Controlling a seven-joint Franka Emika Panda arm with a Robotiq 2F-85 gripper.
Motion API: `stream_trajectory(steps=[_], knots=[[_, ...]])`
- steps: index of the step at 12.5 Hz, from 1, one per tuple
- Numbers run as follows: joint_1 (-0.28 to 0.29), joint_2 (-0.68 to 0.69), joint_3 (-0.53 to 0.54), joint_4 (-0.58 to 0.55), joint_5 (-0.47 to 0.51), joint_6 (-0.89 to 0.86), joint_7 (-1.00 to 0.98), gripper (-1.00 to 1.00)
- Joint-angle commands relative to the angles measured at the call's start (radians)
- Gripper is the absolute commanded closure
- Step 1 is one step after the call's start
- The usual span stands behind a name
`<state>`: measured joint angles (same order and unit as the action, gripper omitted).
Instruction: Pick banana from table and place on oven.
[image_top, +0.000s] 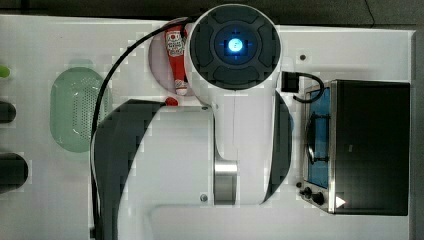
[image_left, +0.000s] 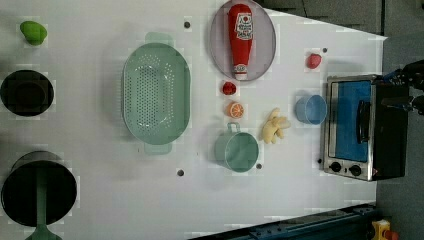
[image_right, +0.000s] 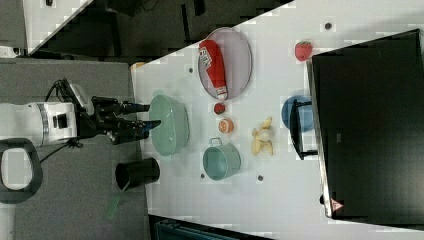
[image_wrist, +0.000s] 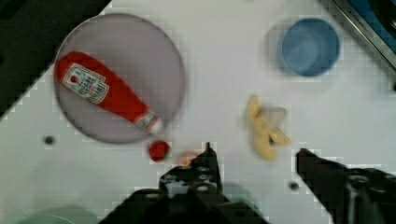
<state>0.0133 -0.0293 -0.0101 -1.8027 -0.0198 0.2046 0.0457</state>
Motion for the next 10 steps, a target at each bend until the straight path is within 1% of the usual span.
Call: stream_trajectory(steps=[1, 3, 6, 10], knots=[[-0.035, -0.458, -0.014, -0.249, 0.006, -0.185, 0.051, -0.59], [-0.035, -0.457, -0.012, -0.250, 0.006, -0.184, 0.051, -0.99], [-0.035, -0.428, -0.012, -0.259, 0.006, -0.165, 0.051, -1.00], [-0.035, -0.302, -0.012, -0.310, 0.006, -0.078, 0.051, -1.00]])
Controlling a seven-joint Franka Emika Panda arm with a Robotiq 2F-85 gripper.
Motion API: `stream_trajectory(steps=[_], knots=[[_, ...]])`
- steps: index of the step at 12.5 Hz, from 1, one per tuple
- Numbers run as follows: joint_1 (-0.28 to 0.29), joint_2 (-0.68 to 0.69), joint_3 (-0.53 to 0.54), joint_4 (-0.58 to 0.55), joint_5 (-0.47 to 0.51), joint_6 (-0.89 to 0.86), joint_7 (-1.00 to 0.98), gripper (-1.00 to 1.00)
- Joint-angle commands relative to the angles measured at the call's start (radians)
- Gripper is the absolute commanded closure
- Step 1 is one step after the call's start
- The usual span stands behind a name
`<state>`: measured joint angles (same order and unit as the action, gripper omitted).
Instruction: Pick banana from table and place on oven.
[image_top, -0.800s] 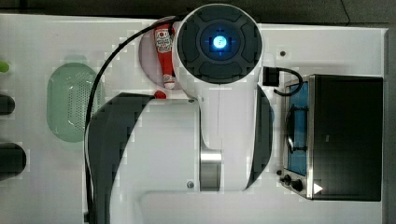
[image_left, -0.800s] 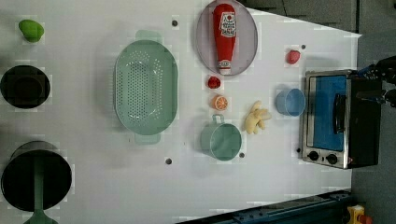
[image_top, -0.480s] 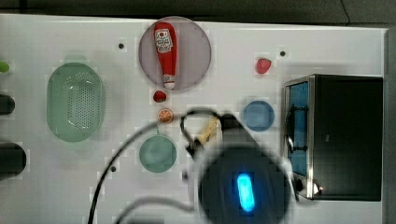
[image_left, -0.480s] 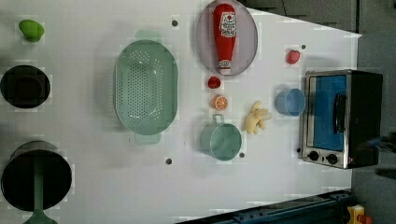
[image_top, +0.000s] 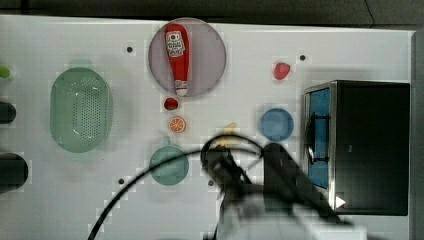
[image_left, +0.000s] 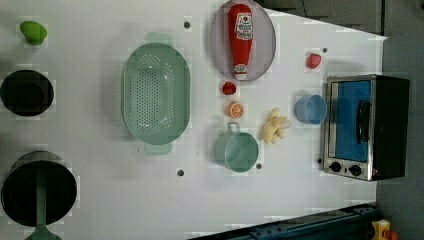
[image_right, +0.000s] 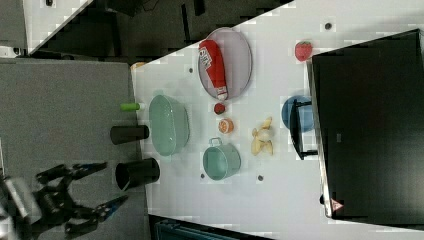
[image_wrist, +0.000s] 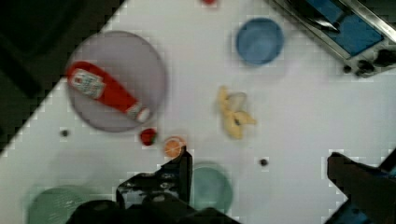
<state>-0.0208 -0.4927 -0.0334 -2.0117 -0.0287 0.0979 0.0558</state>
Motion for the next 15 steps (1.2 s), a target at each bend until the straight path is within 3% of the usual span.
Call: stream_trajectory(steps=[1, 9, 15], knots=[[-0.001, 0.205, 0.012, -0.115, 0.015, 0.068, 0.041, -1.00], [-0.001, 0.534, 0.011, -0.225, 0.015, 0.493, 0.041, -1.00], [-0.001, 0.658, 0.010, -0.375, 0.016, 0.820, 0.041, -1.00]])
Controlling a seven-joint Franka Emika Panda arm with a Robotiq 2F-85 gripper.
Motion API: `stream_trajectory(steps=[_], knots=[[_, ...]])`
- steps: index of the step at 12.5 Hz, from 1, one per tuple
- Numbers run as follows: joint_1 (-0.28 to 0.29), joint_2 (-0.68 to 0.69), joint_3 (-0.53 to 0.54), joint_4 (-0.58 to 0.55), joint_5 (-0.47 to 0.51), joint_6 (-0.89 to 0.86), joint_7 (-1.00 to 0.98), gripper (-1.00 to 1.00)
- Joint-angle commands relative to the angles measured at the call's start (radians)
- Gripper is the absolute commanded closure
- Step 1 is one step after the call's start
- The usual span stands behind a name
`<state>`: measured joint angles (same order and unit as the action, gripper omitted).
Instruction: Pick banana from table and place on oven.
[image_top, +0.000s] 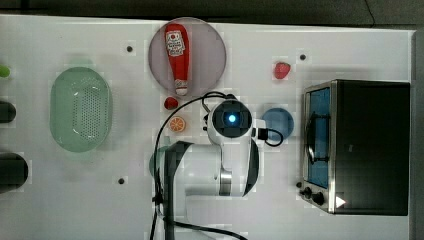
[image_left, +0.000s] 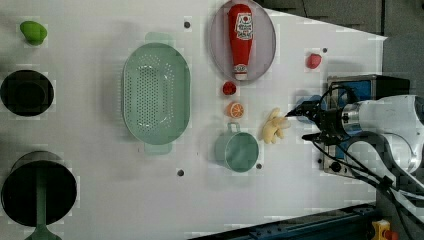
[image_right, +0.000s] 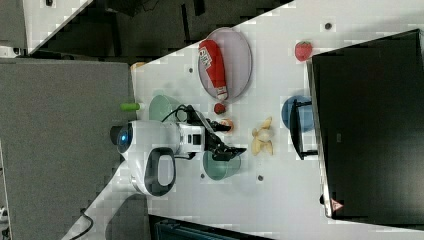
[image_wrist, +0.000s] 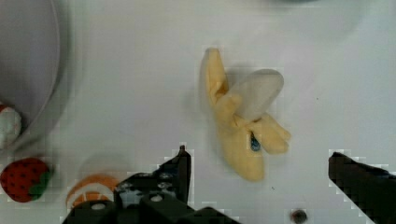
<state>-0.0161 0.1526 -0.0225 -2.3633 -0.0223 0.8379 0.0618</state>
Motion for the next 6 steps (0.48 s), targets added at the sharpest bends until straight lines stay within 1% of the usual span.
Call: stream_trajectory(steps=[1, 3, 6], knots=[[-0.006, 0.028, -0.002, -0.044, 0.009, 0.116, 0.035, -1.00], [-0.006, 0.065, -0.002, -0.075, 0.010, 0.168, 0.035, -1.00], [-0.006, 0.131, -0.002, -0.083, 0.010, 0.263, 0.035, -1.00]])
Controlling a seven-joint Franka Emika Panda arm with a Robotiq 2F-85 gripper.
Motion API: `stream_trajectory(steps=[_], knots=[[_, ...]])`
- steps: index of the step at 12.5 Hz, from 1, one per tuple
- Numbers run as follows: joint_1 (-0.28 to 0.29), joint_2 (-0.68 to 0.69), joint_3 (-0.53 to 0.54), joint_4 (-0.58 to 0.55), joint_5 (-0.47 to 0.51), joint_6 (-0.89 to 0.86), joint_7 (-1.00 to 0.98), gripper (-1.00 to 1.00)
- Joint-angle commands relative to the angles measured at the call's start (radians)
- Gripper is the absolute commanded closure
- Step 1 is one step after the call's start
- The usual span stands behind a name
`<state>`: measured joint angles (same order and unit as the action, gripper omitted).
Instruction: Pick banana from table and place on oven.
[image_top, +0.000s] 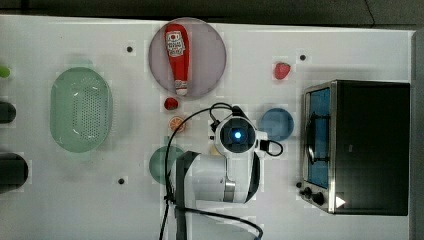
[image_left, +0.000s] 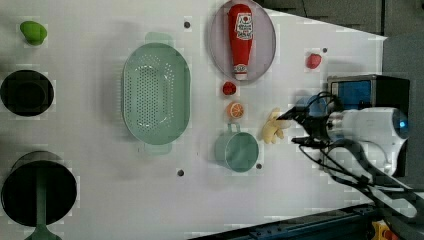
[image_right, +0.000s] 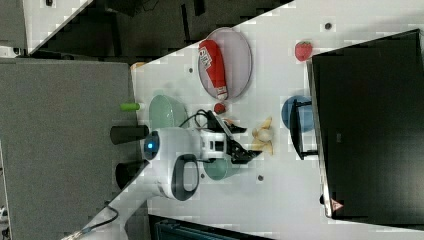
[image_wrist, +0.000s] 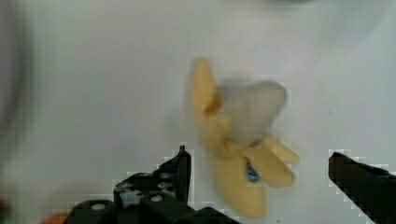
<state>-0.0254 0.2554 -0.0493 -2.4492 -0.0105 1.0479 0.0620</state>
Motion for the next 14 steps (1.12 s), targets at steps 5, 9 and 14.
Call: stream_trajectory(steps=[5, 9, 14], knots=[[0.004, 0.070, 0.032, 0.001, -0.002, 0.116, 0.035, -0.42], [0.004, 0.070, 0.036, 0.001, 0.003, 0.116, 0.035, 0.51], [0.004, 0.014, 0.036, 0.000, 0.003, 0.103, 0.035, 0.62]])
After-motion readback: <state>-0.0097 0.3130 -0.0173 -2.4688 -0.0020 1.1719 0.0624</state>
